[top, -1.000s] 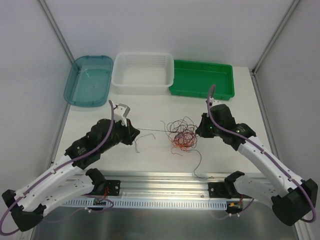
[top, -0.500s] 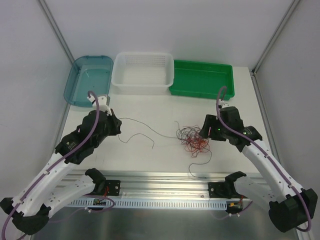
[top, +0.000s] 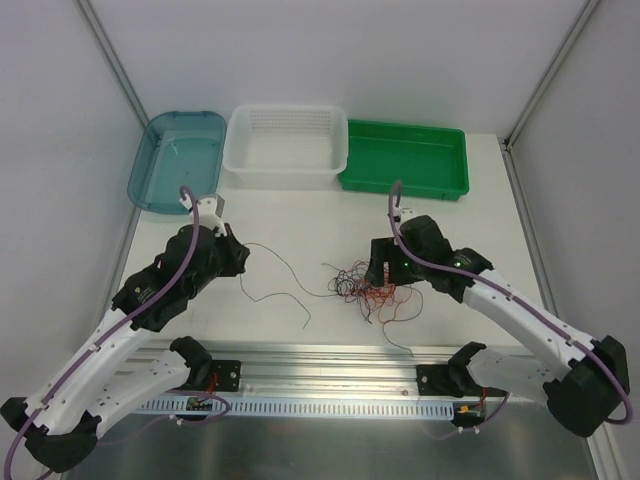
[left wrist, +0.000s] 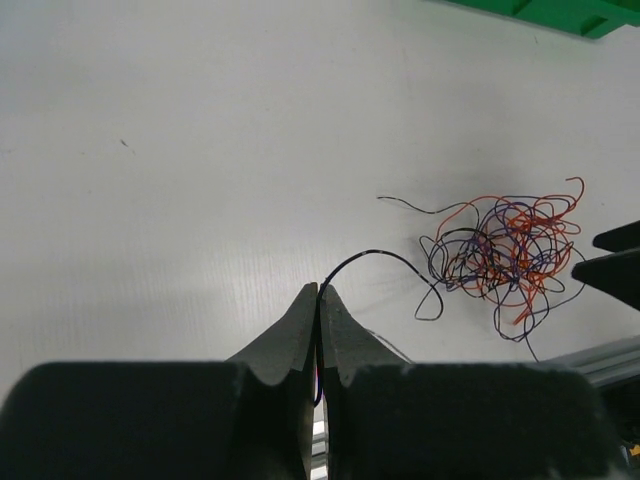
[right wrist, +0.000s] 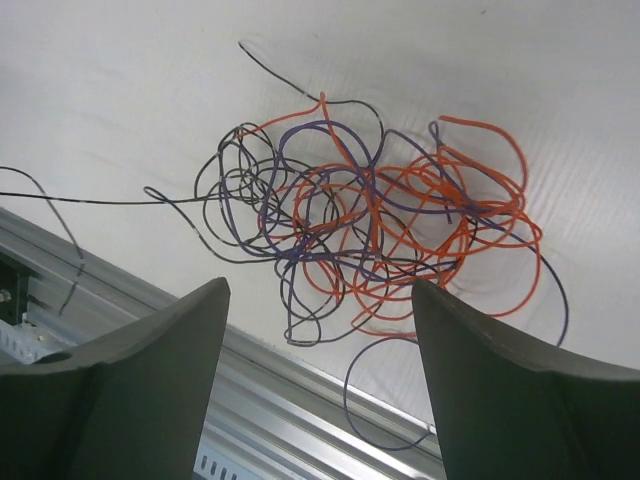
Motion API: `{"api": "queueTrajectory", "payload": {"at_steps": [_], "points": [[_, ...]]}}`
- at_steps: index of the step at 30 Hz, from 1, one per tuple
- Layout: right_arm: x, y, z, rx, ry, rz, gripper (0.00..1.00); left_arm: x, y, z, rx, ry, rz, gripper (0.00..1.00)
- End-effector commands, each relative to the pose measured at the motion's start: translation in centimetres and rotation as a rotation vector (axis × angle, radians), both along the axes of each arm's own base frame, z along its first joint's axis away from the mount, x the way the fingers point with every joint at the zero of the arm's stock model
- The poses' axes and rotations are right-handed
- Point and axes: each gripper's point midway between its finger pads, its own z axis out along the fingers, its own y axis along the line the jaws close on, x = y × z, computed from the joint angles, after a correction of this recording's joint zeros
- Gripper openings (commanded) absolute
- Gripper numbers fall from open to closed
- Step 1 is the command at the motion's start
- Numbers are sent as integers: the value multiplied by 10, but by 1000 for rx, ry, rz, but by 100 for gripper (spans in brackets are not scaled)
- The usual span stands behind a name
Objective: Untangle the cables
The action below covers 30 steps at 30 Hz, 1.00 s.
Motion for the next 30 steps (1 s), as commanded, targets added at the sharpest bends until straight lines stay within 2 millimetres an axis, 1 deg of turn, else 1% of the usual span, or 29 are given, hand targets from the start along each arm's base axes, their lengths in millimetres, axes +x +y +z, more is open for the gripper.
{"api": "queueTrajectory", "payload": {"at_steps": [1, 4, 5, 6, 7, 8, 9, 10, 11, 12, 13, 14, 15, 16, 17, 18, 19, 20, 22, 23, 24, 25, 26, 28, 29, 30], "points": [[4, 18, -21, 1, 47, 25, 78, 1, -1, 17, -57, -42, 9, 0], [8, 20, -46, -49, 90, 1, 79, 0, 7, 25, -52, -66, 41, 0], [9, 18, -53, -64, 101, -10, 79, 2, 13, 28, -42, -79, 67, 0], [11, 17, -59, -81, 108, -24, 77, 2, 16, 37, -45, -99, 79, 0], [16, 10, -69, -129, 114, -59, 75, 2, 20, 38, -33, -100, 93, 0], [19, 7, -72, -148, 111, -79, 68, 4, 29, 43, -12, -118, 130, 0], [23, -1, -75, -184, 100, -112, 62, 5, 34, 52, -8, -136, 151, 0], [25, -4, -75, -197, 97, -129, 54, 4, 40, 53, 14, -139, 174, 0], [29, -9, -73, -207, 86, -152, 38, 5, 48, 56, 38, -146, 200, 0], [32, -22, -71, -248, 70, -194, 28, 7, 59, 63, 63, -165, 255, 0], [34, -29, -63, -257, 46, -213, 21, 8, 68, 63, 93, -160, 288, 0], [38, -41, -57, -274, 35, -252, 9, 8, 76, 65, 119, -163, 311, 0], [39, -56, -50, -314, 21, -288, 5, 11, 89, 68, 137, -166, 374, 0], [41, -66, -43, -325, 6, -313, 2, 11, 96, 68, 147, -162, 399, 0], [46, -84, -29, -326, -20, -365, 1, 11, 105, 68, 158, -160, 431, 0], [46, -98, -18, -346, -30, -400, 1, 12, 112, 67, 168, -154, 464, 0], [47, -109, -9, -350, -43, -431, 1, 13, 127, 66, 183, -147, 525, 0], [48, -128, 6, -340, -71, -498, 1, 12, 134, 64, 201, -137, 551, 0], [46, -150, 26, -343, -98, -569, 1, 11, 148, 62, 224, -122, 613, 0], [46, -166, 36, -337, -109, -630, 1, 11, 158, 60, 233, -111, 657, 0], [43, -173, 52, -314, -144, -660, 1, 11, 164, 58, 241, -100, 681, 0], [42, -178, 60, -301, -157, -681, 1, 10, 169, 58, 249, -97, 707, 0], [42, -190, 67, -293, -166, -727, 1, 9, 179, 56, 262, -87, 751, 0], [40, -199, 84, -272, -191, -751, 1, 5, 191, 55, 284, -81, 807, 0], [38, -210, 87, -273, -187, -794, 1, 2, 200, 55, 307, -76, 844, 0], [38, -211, 88, -253, -177, -786, 1, -1, 210, 55, 318, -69, 884, 0]]}}
